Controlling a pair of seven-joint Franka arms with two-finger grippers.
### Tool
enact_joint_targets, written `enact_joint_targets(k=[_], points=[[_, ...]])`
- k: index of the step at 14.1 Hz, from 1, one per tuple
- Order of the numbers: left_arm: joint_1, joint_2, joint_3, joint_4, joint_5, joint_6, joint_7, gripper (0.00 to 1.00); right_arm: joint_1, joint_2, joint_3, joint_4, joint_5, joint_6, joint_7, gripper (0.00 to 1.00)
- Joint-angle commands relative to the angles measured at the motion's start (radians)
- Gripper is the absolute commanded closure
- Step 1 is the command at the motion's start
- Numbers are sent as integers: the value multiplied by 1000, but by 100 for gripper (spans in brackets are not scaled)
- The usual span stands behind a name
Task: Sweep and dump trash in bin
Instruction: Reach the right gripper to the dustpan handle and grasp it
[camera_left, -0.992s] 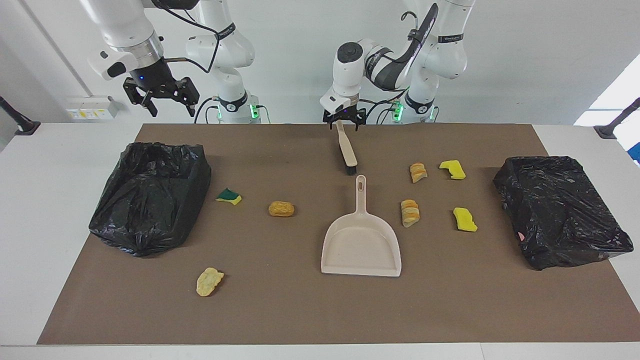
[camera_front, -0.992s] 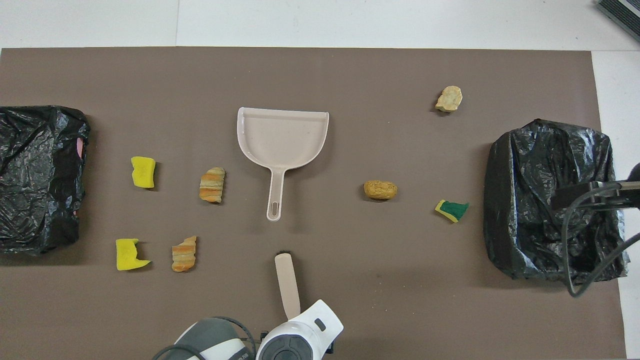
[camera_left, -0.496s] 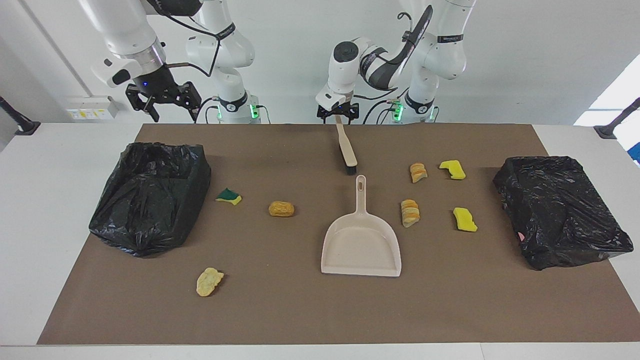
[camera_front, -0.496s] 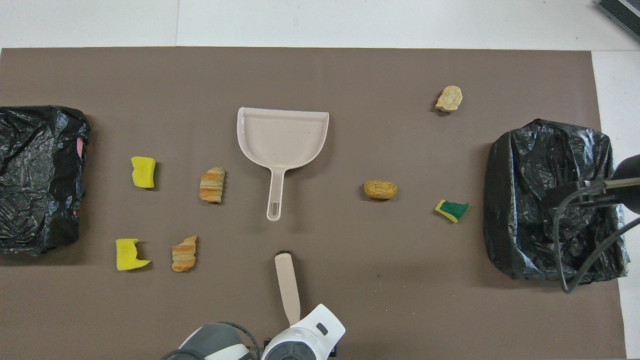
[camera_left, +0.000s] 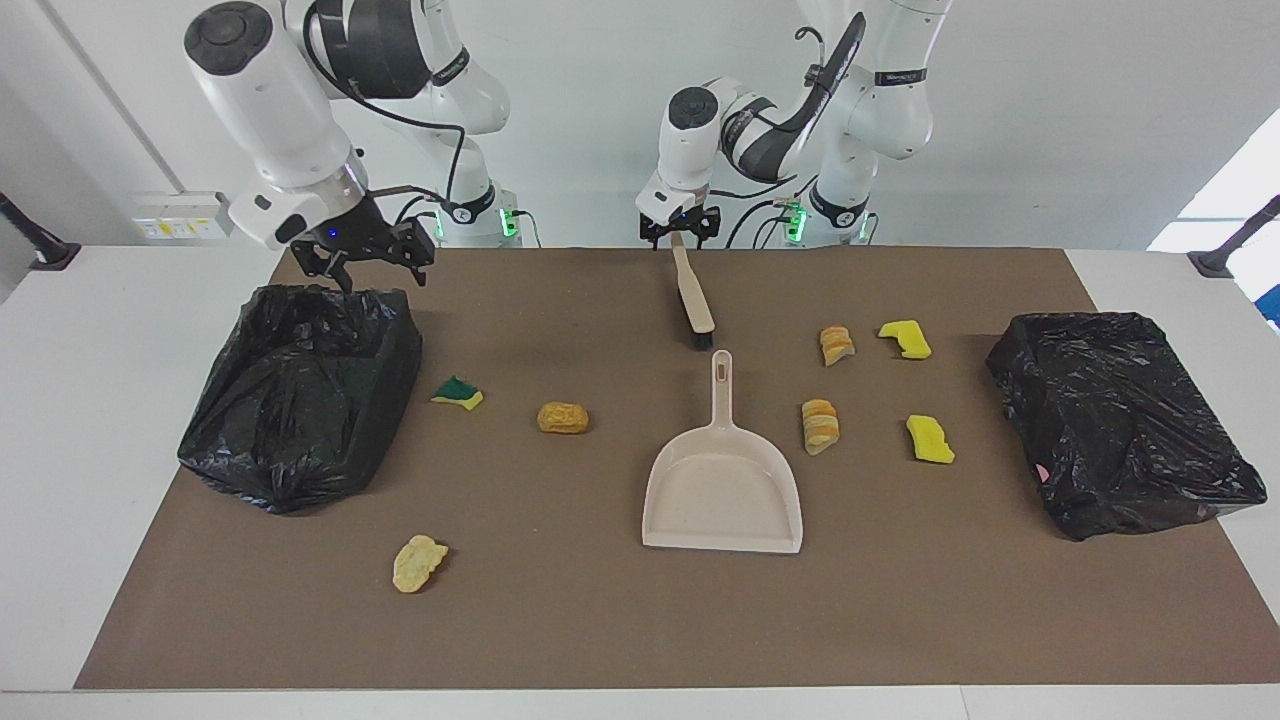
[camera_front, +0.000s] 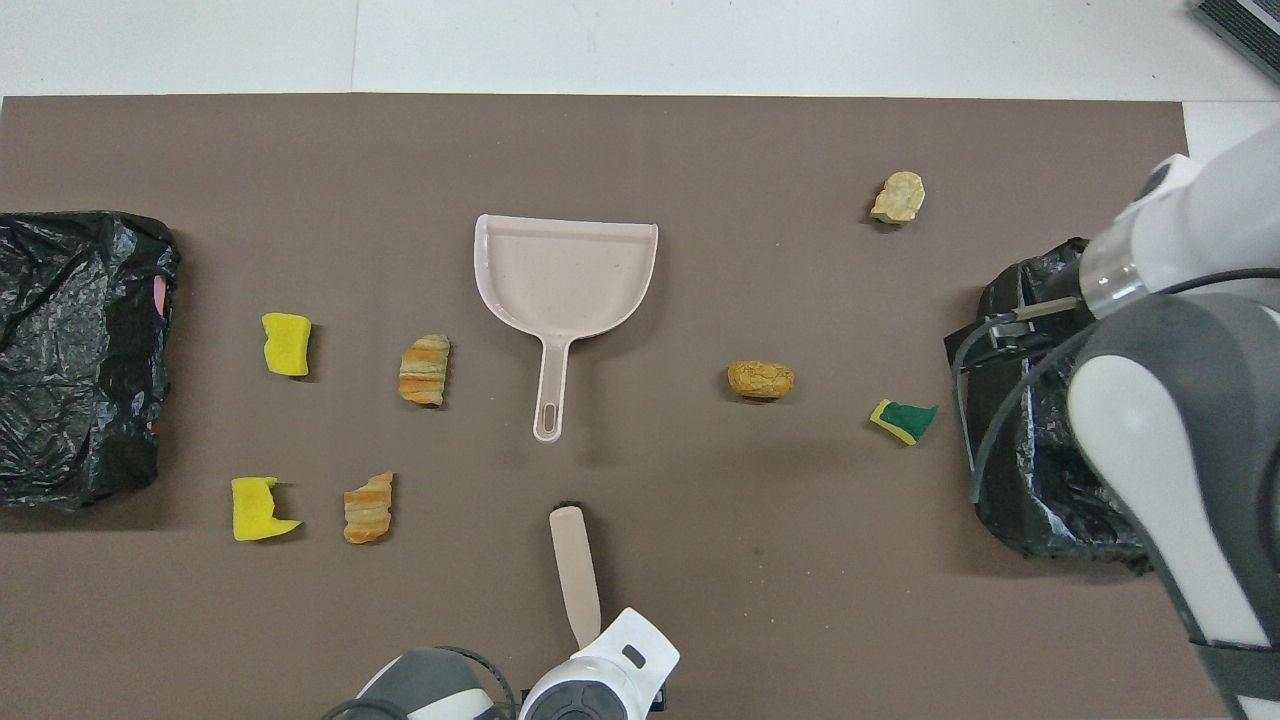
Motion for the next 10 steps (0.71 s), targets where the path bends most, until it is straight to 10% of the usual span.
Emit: enact_joint_targets(k=[1, 3, 10], points=[[-26, -18, 15, -27, -30, 21, -25, 43, 56, 69, 3, 33, 13, 55, 82, 0], [-28, -15, 15, -18, -82, 10, -30, 92, 114, 101, 3, 36, 10, 77, 168, 0], [29, -9, 25, 61, -67, -207, -30, 100, 223, 176, 3, 70, 22, 207, 387, 0]])
